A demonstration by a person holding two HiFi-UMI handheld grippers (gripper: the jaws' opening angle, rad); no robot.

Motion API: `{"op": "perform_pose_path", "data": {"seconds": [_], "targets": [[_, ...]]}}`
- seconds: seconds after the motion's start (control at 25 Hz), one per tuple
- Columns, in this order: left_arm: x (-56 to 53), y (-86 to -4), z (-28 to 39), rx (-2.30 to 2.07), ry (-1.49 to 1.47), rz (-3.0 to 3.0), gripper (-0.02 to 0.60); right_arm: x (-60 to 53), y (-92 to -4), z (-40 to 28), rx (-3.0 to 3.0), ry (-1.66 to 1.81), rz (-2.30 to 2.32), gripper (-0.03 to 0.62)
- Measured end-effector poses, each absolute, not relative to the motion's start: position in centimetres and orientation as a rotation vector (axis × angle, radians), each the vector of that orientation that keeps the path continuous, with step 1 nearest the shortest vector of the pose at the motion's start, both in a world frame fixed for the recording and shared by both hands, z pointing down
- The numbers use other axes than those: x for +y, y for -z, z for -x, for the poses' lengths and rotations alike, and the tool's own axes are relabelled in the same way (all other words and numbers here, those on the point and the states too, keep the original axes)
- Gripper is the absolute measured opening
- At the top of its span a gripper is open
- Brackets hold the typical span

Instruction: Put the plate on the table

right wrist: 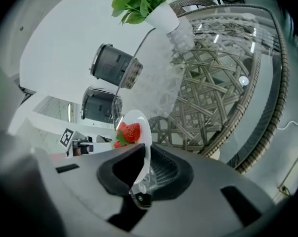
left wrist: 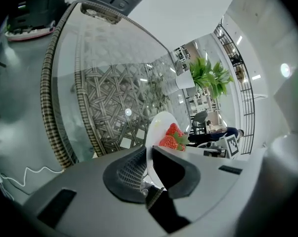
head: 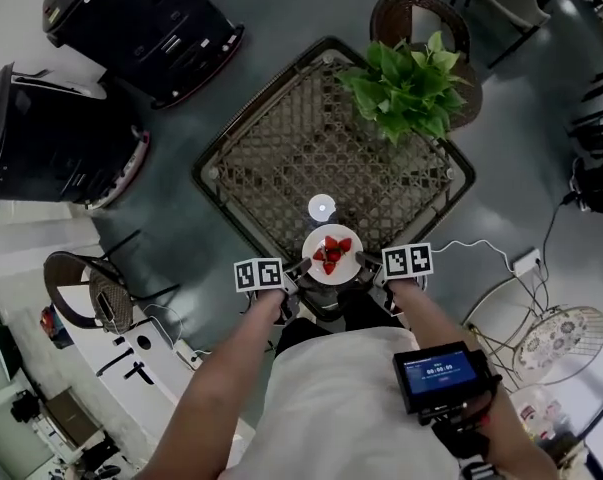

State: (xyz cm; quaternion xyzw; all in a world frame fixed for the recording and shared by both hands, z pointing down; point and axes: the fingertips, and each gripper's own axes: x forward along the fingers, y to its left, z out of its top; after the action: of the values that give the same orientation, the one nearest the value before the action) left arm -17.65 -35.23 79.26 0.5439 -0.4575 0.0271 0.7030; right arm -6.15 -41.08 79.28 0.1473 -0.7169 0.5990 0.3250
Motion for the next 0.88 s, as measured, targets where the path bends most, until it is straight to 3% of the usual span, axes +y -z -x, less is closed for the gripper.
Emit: {"op": "perform_pose_path", "data": {"seconds": [0.88], "targets": [[-36.4,-82.5,18.6,-1.114,-0.266,-1.177,0.031,-42.2,-81.8,7.2,-1.897,-1.283,-0.381,0.031]]}}
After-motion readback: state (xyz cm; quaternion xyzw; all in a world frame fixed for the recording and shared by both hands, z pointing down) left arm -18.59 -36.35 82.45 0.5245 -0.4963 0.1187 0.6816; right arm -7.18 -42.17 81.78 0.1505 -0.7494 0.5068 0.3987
